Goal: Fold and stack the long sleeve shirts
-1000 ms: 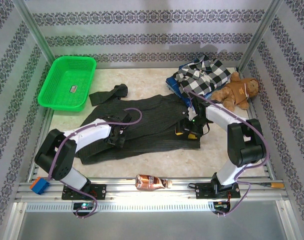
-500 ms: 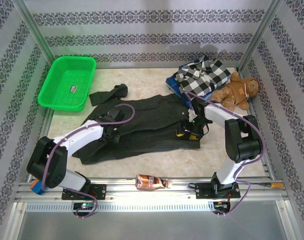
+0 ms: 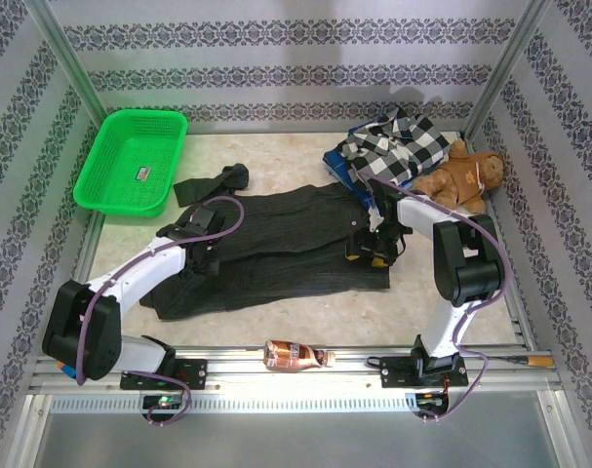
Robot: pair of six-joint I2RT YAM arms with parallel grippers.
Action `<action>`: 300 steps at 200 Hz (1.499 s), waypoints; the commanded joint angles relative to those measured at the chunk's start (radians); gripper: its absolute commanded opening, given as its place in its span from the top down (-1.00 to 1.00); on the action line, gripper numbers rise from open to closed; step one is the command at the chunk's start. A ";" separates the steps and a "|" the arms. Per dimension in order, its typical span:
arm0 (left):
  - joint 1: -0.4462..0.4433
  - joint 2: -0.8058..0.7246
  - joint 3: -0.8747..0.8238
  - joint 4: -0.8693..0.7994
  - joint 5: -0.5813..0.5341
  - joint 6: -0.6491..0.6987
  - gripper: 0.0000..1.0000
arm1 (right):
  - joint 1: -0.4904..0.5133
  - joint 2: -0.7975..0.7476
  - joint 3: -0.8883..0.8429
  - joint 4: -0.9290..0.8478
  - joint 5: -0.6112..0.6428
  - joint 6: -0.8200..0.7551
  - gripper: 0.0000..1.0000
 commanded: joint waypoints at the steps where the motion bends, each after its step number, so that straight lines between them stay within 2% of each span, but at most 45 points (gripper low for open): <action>1: 0.028 -0.025 -0.017 -0.005 -0.040 -0.036 0.71 | -0.016 0.032 0.024 0.011 0.042 -0.004 -0.40; 51: 0.065 -0.057 -0.044 -0.001 -0.049 -0.054 0.72 | -0.030 0.037 0.055 0.003 0.043 -0.012 -0.40; 101: 0.070 -0.056 -0.051 0.023 -0.002 -0.040 0.72 | -0.030 -0.127 0.053 -0.057 0.090 -0.038 -0.44; 132: 0.071 -0.053 -0.054 0.029 0.008 -0.036 0.71 | -0.036 -0.214 -0.012 -0.109 0.131 -0.010 -0.46; 171: 0.070 -0.043 -0.049 0.029 0.013 -0.032 0.71 | -0.045 -0.301 -0.146 -0.105 0.124 0.089 -0.46; 197: 0.069 -0.049 -0.050 0.030 0.014 -0.031 0.71 | -0.077 -0.336 -0.211 -0.074 0.058 0.129 -0.45; 220: 0.070 -0.051 -0.053 0.030 0.012 -0.032 0.71 | -0.079 -0.349 -0.201 -0.087 0.057 0.106 -0.44; 262: 0.070 -0.054 -0.054 0.030 0.014 -0.033 0.72 | -0.080 -0.340 -0.199 -0.097 0.061 0.063 -0.36; 300: 0.070 -0.055 -0.059 0.029 0.014 -0.034 0.71 | -0.078 -0.348 -0.228 -0.068 0.034 0.055 -0.16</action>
